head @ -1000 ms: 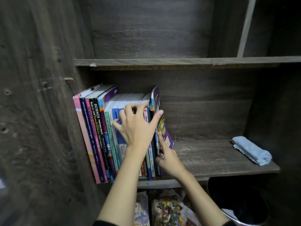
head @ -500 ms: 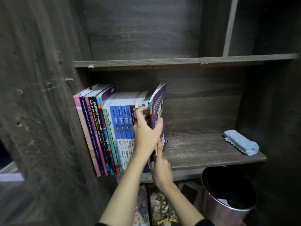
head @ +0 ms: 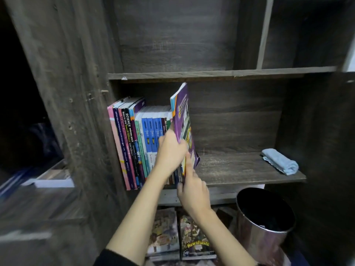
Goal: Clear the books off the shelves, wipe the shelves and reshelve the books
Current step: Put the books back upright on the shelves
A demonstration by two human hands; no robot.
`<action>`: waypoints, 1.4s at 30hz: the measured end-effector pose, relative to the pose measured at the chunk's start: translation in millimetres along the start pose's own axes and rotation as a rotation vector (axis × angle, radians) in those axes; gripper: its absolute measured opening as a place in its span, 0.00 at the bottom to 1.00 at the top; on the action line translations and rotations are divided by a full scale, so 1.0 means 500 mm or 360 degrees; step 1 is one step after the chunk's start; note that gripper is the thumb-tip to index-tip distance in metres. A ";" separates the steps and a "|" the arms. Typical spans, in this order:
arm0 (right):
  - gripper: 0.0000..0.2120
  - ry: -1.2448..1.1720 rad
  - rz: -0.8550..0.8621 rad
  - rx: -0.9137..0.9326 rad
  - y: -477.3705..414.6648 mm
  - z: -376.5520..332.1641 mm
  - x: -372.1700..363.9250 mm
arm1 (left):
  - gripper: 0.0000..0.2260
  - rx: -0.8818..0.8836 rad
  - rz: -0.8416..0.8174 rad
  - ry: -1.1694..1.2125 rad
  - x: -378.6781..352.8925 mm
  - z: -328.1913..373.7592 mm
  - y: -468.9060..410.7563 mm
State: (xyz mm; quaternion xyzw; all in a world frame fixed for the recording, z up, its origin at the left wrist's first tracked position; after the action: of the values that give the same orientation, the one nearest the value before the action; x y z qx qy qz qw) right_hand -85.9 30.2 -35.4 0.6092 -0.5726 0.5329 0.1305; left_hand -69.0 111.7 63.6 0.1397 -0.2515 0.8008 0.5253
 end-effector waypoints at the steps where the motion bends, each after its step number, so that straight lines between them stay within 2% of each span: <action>1: 0.40 -0.0072 0.0031 0.0123 0.006 -0.014 0.018 | 0.11 -0.0046 0.0032 -0.0023 0.025 0.015 0.014; 4: 0.37 -0.0306 -0.0008 0.0457 0.028 -0.044 0.065 | 0.11 -0.0193 0.0131 -0.0170 0.108 0.055 0.055; 6: 0.33 -0.0390 -0.0111 0.0565 0.033 -0.054 0.089 | 0.09 -0.0276 0.0193 -0.0228 0.164 0.076 0.090; 13: 0.26 -0.0378 0.0066 0.0456 -0.081 -0.058 0.094 | 0.08 -0.0210 0.0334 -0.0392 0.306 0.087 0.170; 18: 0.30 -0.0123 -0.0131 0.0269 -0.195 -0.075 0.051 | 0.06 -0.0143 0.0400 -0.0546 0.355 0.066 0.191; 20: 0.31 -0.0051 -0.0111 0.0237 -0.220 -0.102 0.052 | 0.06 -0.0126 0.0420 -0.0530 0.366 0.058 0.193; 23: 0.29 0.0070 -0.0051 0.0250 -0.252 -0.139 0.057 | 0.05 -0.0133 0.0435 -0.0500 0.376 0.053 0.194; 31: 0.24 0.0090 -0.0210 0.0221 -0.313 -0.181 0.021 | 0.10 -0.0171 0.0398 -0.0398 0.377 0.051 0.190; 37: 0.19 0.0054 -0.0057 0.0284 -0.317 -0.173 0.020 | 0.08 -0.0155 0.0427 -0.0381 0.382 0.039 0.180; 42: 0.24 0.0118 0.0103 0.0328 -0.305 -0.158 0.024 | 0.07 -0.0115 0.0444 -0.0354 0.386 0.035 0.169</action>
State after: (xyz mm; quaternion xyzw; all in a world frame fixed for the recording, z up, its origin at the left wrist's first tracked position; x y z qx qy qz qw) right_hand -0.3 131.4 74.6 0.5804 -0.5289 0.6151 0.0710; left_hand -225.4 223.7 150.5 0.1722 -0.3536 0.8359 0.3829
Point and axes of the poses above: each hand's wrist, its own y-axis away from the middle knuckle, its own x-axis out of the back of the hand, z = x × y, the point moved 5 cm from there along -y, towards the middle knuckle, and after that the axes turned 10 degrees about x, right-handed, at the moved point
